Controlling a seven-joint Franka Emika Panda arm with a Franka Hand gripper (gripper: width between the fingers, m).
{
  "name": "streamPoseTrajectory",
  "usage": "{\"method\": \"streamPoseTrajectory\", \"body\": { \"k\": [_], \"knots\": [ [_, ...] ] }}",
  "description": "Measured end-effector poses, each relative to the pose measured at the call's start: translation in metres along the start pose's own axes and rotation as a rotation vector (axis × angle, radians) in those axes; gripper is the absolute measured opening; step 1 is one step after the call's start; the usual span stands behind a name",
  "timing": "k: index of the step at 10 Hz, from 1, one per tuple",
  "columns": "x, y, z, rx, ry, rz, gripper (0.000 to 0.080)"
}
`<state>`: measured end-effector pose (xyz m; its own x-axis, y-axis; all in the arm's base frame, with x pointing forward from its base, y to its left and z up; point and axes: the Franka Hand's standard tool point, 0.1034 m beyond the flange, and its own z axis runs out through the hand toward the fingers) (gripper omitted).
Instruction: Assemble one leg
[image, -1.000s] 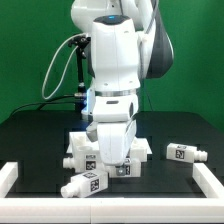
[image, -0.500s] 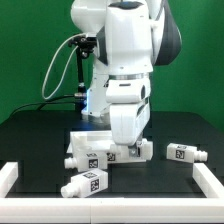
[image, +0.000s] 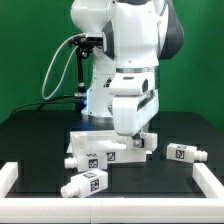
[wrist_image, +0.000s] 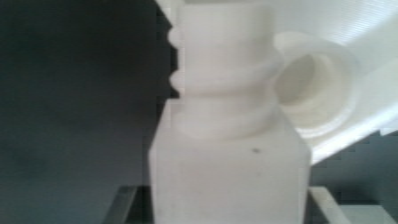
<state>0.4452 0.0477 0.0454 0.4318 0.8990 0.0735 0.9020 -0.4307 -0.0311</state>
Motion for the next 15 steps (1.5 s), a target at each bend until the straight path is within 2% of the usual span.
{"method": "streamPoseTrajectory", "body": {
  "k": [1, 2, 3, 7, 8, 9, 10, 11, 14, 15],
  "knots": [
    [0.014, -0.023, -0.003, -0.011, 0.011, 0.08, 0.0265],
    [0.028, -0.049, -0.004, -0.005, 0.01, 0.077, 0.0265],
    [0.033, -0.059, -0.002, -0.003, 0.012, 0.086, 0.0265],
    [0.033, -0.061, -0.002, -0.002, 0.012, 0.092, 0.0265],
    [0.038, -0.077, -0.001, -0.018, 0.034, 0.075, 0.0265],
    [0.04, -0.098, 0.001, -0.026, 0.053, 0.051, 0.0265],
    [0.041, -0.112, 0.006, -0.027, 0.07, 0.049, 0.0265],
    [0.039, -0.113, 0.01, -0.016, 0.067, 0.058, 0.0265],
    [0.041, -0.112, 0.012, -0.014, 0.074, 0.06, 0.0265],
    [0.043, -0.118, 0.023, -0.005, 0.094, 0.065, 0.0265]
  ]
}}
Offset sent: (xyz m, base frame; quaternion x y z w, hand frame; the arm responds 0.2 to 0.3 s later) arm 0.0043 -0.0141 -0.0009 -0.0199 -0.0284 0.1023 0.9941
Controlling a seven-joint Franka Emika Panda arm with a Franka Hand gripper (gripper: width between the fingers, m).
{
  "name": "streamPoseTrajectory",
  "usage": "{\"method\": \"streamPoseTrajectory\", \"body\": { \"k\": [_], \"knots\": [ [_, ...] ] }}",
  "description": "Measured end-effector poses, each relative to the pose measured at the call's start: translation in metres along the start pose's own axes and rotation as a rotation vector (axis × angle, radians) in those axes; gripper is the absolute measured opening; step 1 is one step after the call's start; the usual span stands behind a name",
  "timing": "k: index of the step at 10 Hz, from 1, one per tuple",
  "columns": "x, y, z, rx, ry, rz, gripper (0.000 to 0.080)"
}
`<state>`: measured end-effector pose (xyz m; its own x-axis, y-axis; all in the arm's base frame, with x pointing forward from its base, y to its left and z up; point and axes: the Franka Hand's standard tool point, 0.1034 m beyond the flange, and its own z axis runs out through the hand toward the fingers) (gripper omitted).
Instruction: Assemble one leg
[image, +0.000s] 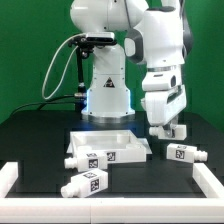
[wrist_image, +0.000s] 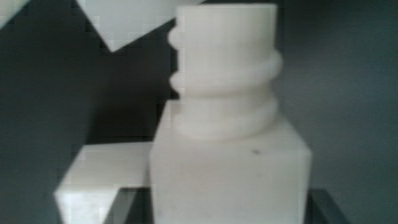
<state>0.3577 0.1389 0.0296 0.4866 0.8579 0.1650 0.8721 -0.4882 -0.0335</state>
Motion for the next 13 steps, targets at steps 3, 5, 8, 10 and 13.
{"method": "streamPoseTrajectory", "body": {
  "k": [3, 5, 8, 10, 13],
  "knots": [
    [-0.006, -0.005, 0.019, 0.034, 0.004, 0.024, 0.0265],
    [-0.007, -0.006, 0.021, 0.036, 0.004, 0.028, 0.0279],
    [-0.006, -0.005, 0.011, 0.031, -0.013, 0.023, 0.0602],
    [-0.008, 0.011, -0.02, -0.009, -0.055, -0.008, 0.0635],
    [-0.023, 0.083, -0.065, -0.029, -0.114, -0.14, 0.0649]
  ]
}}
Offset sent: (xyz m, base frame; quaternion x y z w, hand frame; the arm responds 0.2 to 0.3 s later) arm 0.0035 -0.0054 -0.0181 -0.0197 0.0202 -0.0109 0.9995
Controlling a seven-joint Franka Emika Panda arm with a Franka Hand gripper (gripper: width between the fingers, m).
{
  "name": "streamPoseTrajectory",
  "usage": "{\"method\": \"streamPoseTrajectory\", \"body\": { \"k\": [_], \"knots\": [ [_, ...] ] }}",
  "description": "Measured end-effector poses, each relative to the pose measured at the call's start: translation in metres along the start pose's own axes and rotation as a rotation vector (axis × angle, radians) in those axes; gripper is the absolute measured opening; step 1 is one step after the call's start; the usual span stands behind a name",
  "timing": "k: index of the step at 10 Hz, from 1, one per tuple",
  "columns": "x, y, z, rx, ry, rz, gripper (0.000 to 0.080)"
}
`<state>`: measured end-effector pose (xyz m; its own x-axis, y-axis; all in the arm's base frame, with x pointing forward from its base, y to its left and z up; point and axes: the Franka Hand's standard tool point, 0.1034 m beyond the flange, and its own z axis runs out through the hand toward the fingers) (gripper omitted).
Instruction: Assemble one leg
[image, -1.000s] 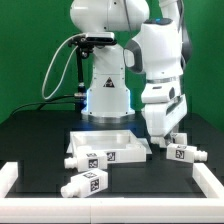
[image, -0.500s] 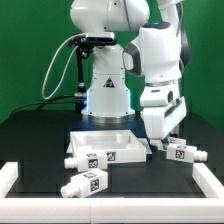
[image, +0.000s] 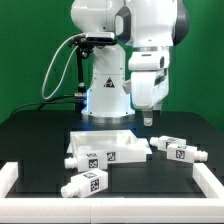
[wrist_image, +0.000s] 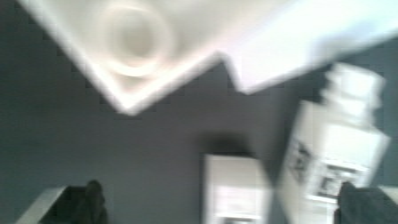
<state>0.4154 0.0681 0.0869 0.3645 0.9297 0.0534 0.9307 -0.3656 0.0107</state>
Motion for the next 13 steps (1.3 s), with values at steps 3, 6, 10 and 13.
{"method": "streamPoseTrajectory", "body": {
  "k": [3, 6, 10, 13],
  "knots": [
    [0.012, 0.014, -0.02, -0.014, -0.009, -0.037, 0.0648],
    [0.009, 0.015, -0.016, -0.003, -0.009, -0.027, 0.0648],
    [-0.01, 0.085, -0.014, 0.021, 0.0, -0.211, 0.0648],
    [-0.005, 0.101, -0.013, 0.017, 0.013, -0.258, 0.0648]
  ]
}}
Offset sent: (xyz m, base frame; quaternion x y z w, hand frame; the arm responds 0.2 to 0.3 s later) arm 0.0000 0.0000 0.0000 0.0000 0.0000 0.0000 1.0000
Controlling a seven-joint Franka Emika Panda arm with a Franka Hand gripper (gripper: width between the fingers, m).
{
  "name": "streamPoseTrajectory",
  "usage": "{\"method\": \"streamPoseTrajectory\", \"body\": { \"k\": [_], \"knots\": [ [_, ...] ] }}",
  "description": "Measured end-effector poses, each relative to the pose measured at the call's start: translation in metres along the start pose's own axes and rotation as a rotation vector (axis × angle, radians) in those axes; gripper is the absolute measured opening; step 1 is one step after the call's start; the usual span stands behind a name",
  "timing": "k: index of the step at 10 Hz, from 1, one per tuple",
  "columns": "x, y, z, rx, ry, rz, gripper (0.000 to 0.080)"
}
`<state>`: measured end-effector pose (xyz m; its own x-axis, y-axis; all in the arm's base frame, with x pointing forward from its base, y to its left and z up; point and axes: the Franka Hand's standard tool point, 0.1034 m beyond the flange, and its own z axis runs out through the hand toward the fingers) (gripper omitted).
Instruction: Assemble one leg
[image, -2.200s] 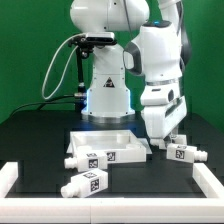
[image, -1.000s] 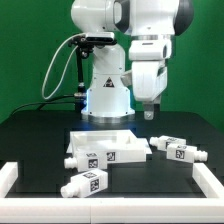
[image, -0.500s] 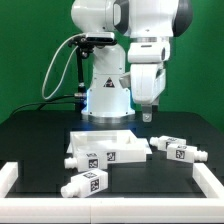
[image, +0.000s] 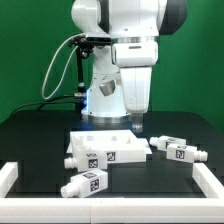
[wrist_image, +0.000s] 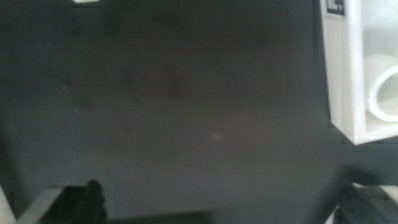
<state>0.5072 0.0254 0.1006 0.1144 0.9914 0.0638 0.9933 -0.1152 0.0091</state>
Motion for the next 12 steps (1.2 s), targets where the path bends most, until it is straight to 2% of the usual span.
{"method": "streamPoseTrajectory", "body": {
  "k": [3, 4, 5, 6, 10, 11, 12],
  "knots": [
    [-0.005, 0.002, 0.003, 0.003, 0.002, -0.044, 0.0648],
    [-0.021, 0.013, 0.01, 0.006, 0.008, -0.105, 0.0648],
    [-0.03, 0.035, 0.01, 0.012, 0.013, -0.158, 0.0648],
    [-0.031, 0.053, 0.009, -0.005, 0.021, -0.191, 0.0648],
    [-0.031, 0.053, 0.011, -0.003, 0.023, -0.189, 0.0648],
    [-0.035, 0.052, 0.012, -0.001, 0.024, -0.186, 0.0648],
    [-0.045, 0.051, 0.016, 0.011, 0.021, -0.171, 0.0648]
  ]
}}
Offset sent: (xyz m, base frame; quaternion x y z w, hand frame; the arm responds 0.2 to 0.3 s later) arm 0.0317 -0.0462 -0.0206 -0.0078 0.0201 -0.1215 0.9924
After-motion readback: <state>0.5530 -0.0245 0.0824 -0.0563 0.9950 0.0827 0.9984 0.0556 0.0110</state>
